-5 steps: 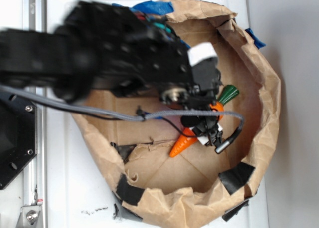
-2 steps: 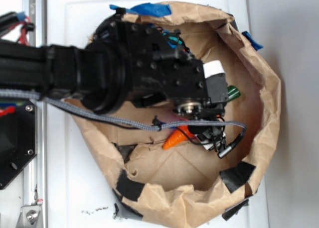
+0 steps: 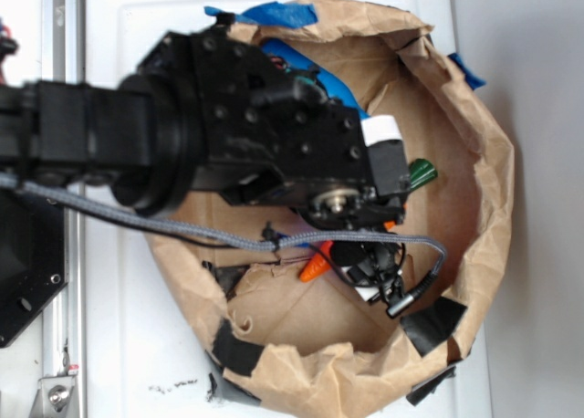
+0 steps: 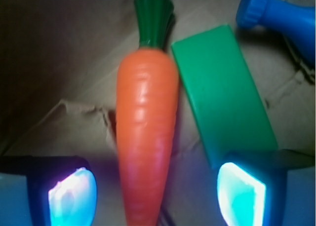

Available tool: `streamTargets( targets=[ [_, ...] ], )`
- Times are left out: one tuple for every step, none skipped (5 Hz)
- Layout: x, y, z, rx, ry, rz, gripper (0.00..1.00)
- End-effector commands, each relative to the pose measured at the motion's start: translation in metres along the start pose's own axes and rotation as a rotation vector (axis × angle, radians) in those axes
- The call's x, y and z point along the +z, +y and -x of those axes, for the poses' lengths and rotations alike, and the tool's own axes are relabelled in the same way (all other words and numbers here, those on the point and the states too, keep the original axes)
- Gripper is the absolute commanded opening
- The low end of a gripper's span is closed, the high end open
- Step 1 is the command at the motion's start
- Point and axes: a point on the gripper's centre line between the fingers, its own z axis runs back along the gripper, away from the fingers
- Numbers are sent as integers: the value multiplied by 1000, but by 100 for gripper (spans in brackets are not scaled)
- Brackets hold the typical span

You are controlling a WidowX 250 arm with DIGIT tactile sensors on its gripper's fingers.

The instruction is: Grab the carrot.

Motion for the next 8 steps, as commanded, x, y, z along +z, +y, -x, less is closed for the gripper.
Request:
streamTargets(
  targets=[
    [21, -10, -11, 45, -84, 88, 100],
    [3, -13, -9, 104, -95, 62, 100],
    [-2, -15, -11, 103, -96, 54, 100],
    [-9, -13, -14, 73, -102, 40, 100],
    [-18, -7, -18, 40, -112, 17, 100],
    [-29, 1, -16, 2, -102, -11, 100],
    [-31, 4, -15, -34, -72, -12, 100],
    [-31, 5, -14, -27, -70, -6, 0]
  ],
)
